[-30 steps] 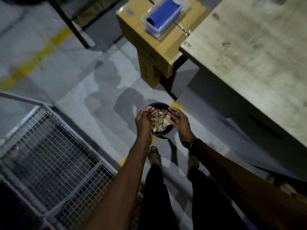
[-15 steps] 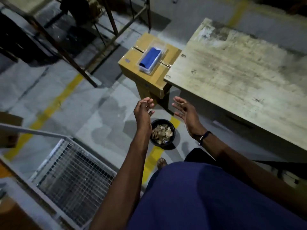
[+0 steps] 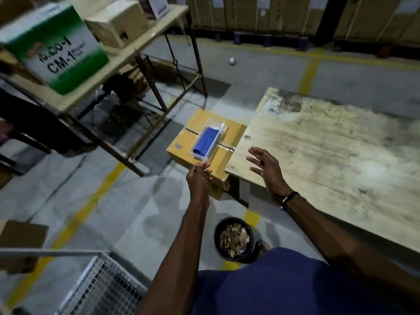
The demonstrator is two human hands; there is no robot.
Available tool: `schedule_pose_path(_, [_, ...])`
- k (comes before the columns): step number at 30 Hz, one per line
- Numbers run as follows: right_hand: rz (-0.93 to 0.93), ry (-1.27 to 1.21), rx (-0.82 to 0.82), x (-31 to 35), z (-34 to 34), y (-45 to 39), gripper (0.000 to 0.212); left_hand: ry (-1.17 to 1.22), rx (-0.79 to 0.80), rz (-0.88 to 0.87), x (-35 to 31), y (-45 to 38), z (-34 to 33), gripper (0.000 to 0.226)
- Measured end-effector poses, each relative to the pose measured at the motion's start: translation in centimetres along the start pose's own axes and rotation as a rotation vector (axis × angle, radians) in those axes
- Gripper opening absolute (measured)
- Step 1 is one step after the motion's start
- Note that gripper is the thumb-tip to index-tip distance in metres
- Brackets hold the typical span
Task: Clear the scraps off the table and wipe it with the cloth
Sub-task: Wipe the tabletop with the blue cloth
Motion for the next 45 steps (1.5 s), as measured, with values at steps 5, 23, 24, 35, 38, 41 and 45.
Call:
schedule_pose_path(5, [-0.018, 0.011, 0.016, 2.2, -2.0, -4.4, 0.035, -0.007, 0.003, -0.059, -3.1, -4.6, -3.9, 0.019])
schedule_pose_path(23, [-0.024, 0.387, -0.118, 1.0, -12.9, -21.2, 0.033, -0.548, 0.201, -0.215, -9.6, -29.6, -12.1, 0.023])
schedule_pose_path(24, [-0.03, 0.424, -0.149, 0.3, -13.6, -23.0, 0.034, -0.605, 0.232, -0.227, -9.6, -31.6, -12.6, 0.023])
schedule_pose_path(35, [-0.145, 0.906, -0.15, -7.6, -20.2, -37.2, 0.041, -1.227, 0.678, -0.493, -3.8, -47.3, -17.5, 0.02])
schedule_pose_path(38, [-0.119, 1.031, -0.131, -10.3, -21.1, -40.5, 0.046, -1.361, 0.765, -0.613, -1.4, -50.4, -18.0, 0.032])
schedule_pose_path(41, [-0.02, 1.211, -0.117, -13.1, -21.9, -43.1, 0.042, -1.478, 0.848, -0.656, 1.1, -52.8, -18.5, 0.047])
schedule_pose_path(45, [0.056, 1.539, -0.054, -16.1, -22.9, -45.5, 0.034, -1.438, 0.907, -0.652, 3.7, -54.7, -18.7, 0.054])
Point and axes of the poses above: each hand's wrist, its own y-axis away from the middle knuckle, its own z-axis out of the back of the hand, x = y × z, the point moved 2 cm from there along -y, towards the middle knuckle, and after that the axes turned 8 degrees about -x, right-handed, at the moved point
